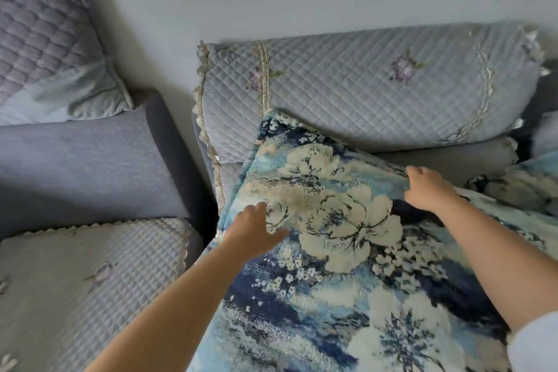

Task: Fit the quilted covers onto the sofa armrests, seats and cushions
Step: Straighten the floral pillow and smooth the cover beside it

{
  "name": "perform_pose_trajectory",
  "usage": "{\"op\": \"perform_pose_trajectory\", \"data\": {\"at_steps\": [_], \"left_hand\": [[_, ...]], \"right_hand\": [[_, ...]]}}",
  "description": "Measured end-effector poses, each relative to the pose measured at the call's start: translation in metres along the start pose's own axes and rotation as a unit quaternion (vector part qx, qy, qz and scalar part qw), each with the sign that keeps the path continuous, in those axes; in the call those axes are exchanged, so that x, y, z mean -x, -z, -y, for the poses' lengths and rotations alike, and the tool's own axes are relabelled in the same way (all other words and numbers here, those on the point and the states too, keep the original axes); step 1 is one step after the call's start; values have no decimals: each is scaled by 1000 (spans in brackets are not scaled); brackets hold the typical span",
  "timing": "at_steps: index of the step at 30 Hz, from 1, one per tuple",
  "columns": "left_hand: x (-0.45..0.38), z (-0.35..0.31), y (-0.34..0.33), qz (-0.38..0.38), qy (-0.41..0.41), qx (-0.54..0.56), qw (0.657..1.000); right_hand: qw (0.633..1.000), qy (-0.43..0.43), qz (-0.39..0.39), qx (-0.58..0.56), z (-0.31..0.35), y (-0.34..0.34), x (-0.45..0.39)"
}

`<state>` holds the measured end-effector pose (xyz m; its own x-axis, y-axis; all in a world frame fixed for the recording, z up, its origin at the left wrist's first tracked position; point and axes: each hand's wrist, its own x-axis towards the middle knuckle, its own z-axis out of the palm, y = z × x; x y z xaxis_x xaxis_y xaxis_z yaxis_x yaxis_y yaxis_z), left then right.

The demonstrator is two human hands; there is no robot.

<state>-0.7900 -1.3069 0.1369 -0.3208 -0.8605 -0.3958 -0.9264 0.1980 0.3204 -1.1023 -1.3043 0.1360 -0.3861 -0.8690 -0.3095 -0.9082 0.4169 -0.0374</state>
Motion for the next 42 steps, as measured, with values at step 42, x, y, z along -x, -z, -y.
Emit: {"op": "perform_pose_trajectory", "data": {"at_steps": [42], "left_hand": [[200,71,156,-403,-90,-60,909]], "right_hand": [[694,508,-465,-208,211,102,261]]}}
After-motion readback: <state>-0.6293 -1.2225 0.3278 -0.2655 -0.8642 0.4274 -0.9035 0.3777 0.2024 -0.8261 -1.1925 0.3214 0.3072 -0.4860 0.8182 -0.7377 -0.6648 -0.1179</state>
